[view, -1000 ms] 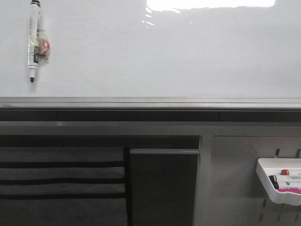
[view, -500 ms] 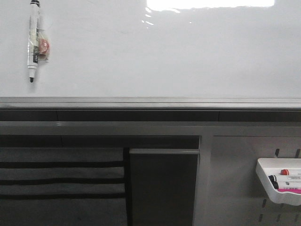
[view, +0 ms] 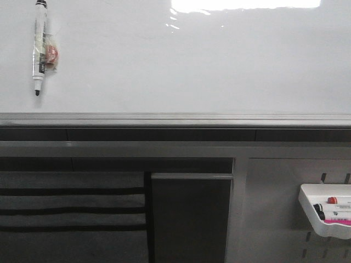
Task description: Write number 3 on whiteboard
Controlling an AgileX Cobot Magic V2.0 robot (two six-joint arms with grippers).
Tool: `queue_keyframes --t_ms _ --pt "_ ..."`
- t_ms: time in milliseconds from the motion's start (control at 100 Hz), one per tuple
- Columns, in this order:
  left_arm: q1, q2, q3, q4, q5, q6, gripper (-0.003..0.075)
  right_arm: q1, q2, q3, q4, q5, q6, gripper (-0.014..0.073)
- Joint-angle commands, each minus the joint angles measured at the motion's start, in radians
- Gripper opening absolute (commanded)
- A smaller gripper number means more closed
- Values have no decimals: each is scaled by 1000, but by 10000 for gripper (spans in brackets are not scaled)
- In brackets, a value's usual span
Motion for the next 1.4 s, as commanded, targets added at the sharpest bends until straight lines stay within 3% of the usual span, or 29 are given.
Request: queue_keyframes --t_ms 0,300,640,900,1190,1390 --pt "-33 81 -28 -12 -162 4 543 3 13 -36 2 -81 -10 407" --pt "-90 392 -29 -12 -476 4 543 3 13 -36 2 -75 -10 407" --pt "-90 599 -32 -12 -706 4 543 3 13 -36 2 -75 -10 407" --pt "-90 668 -61 -12 -714 4 540 3 13 -36 2 -75 -10 407" --pt "-90 680 -96 -12 -699 4 417 3 13 -36 2 -75 -10 407" --pt "-87 705 -109 -12 -668 4 401 3 13 -36 2 -75 -10 407"
